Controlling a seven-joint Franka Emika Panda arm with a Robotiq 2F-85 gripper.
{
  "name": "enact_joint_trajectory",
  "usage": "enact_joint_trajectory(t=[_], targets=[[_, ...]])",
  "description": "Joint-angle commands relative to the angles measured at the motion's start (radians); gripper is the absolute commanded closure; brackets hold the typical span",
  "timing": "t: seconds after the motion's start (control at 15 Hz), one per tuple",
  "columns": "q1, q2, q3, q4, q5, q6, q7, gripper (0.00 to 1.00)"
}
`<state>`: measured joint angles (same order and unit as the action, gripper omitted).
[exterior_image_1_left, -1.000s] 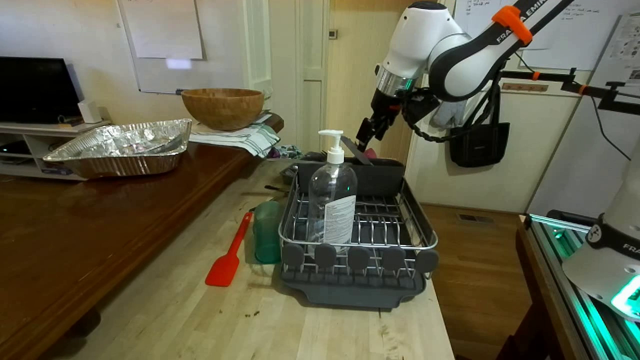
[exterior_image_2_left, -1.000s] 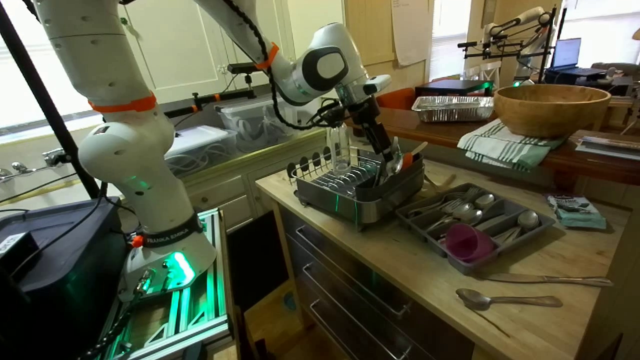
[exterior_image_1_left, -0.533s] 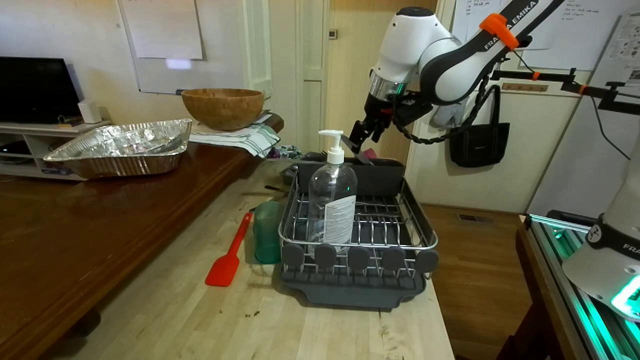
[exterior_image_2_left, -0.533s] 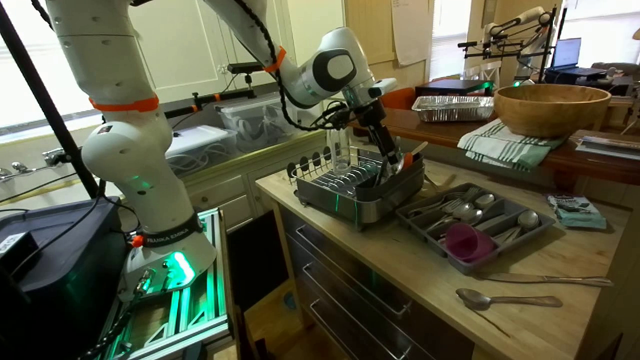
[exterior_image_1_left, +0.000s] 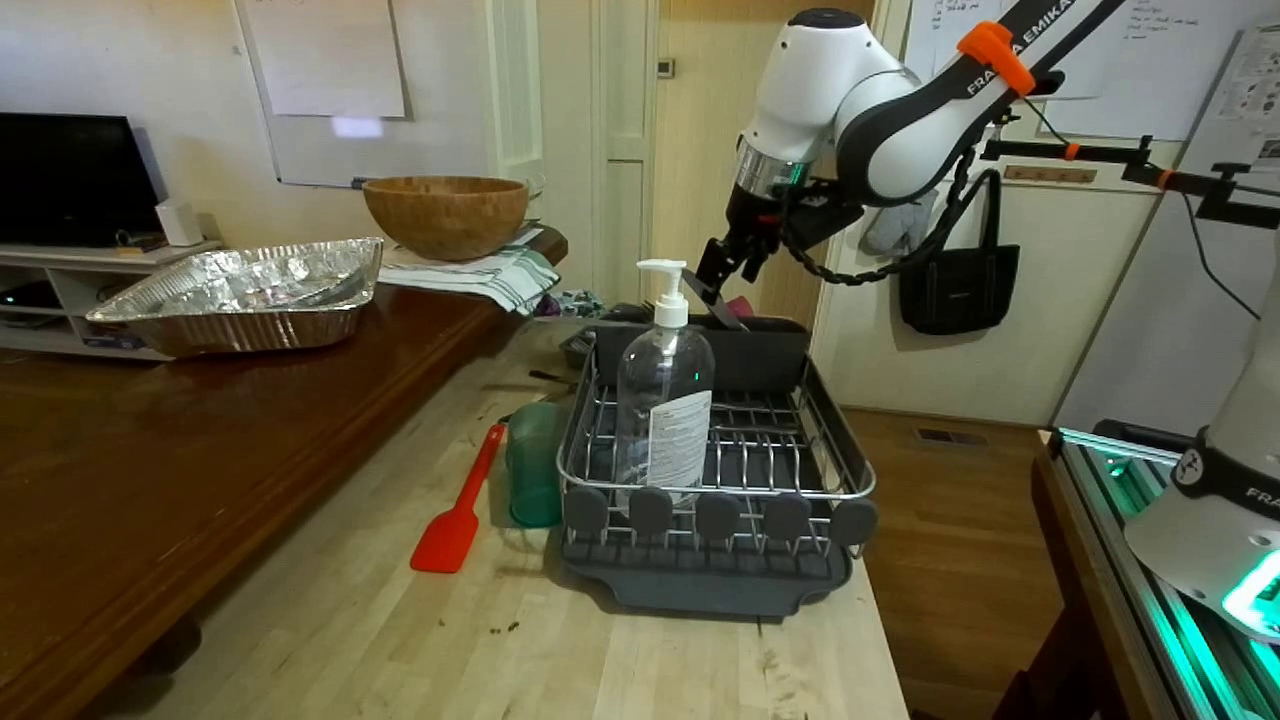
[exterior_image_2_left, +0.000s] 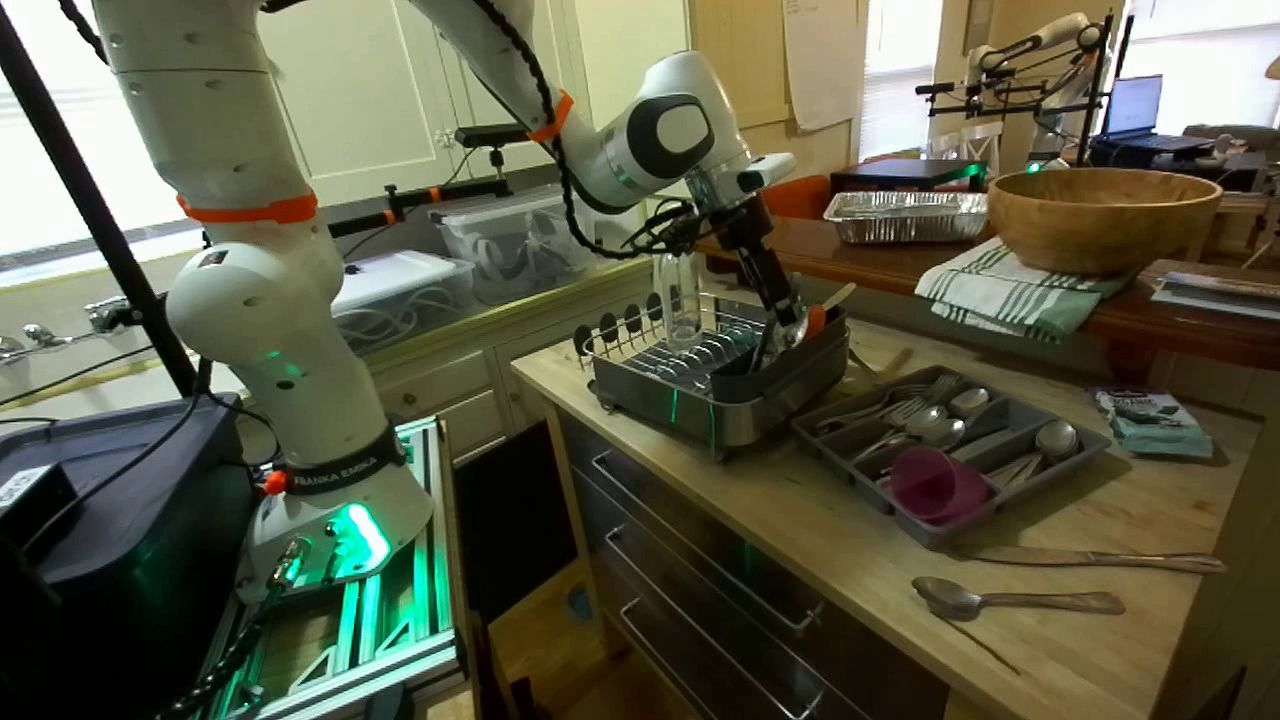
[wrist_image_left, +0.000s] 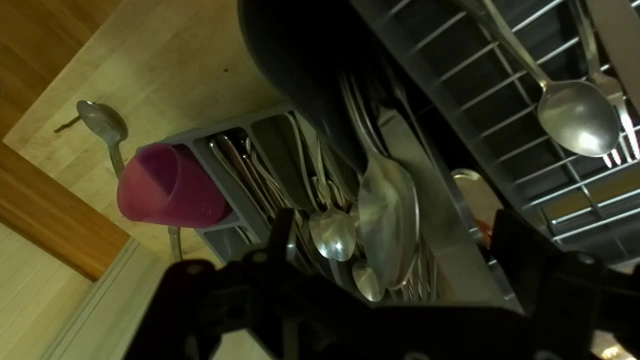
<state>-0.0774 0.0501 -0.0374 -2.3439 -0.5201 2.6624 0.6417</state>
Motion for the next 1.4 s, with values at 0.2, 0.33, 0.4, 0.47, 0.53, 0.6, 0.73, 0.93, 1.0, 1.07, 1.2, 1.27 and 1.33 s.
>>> enact_joint_trajectory(t=[0.2, 0.33, 0.4, 0.47, 0.53, 0.6, 0.73, 0.93, 1.0, 1.07, 1.2, 1.27, 1.33], targets=[[0.043, 0.073, -0.012, 0.072, 0.063, -0.024, -0.001, 0.0], [0.057, 0.091, -0.019, 0.098, 0.065, -0.046, 0.017, 0.0], [0.065, 0.097, -0.03, 0.11, 0.043, -0.061, 0.049, 0.0], [0.073, 0.103, -0.044, 0.121, 0.017, -0.086, 0.089, 0.0], [0.074, 0.104, -0.054, 0.123, 0.015, -0.106, 0.114, 0.0], [0.076, 0.105, -0.062, 0.125, 0.016, -0.124, 0.133, 0.0], [0.073, 0.112, -0.072, 0.126, 0.036, -0.149, 0.142, 0.26], [0.074, 0.126, -0.074, 0.128, 0.049, -0.166, 0.141, 0.51], [0.074, 0.132, -0.073, 0.13, 0.057, -0.162, 0.133, 0.58], [0.075, 0.138, -0.072, 0.13, 0.062, -0.149, 0.124, 0.65], [0.08, 0.147, -0.073, 0.133, 0.064, -0.136, 0.119, 0.8], [0.081, 0.151, -0.074, 0.134, 0.062, -0.13, 0.117, 0.88], [0.081, 0.153, -0.076, 0.135, 0.059, -0.124, 0.113, 0.95]])
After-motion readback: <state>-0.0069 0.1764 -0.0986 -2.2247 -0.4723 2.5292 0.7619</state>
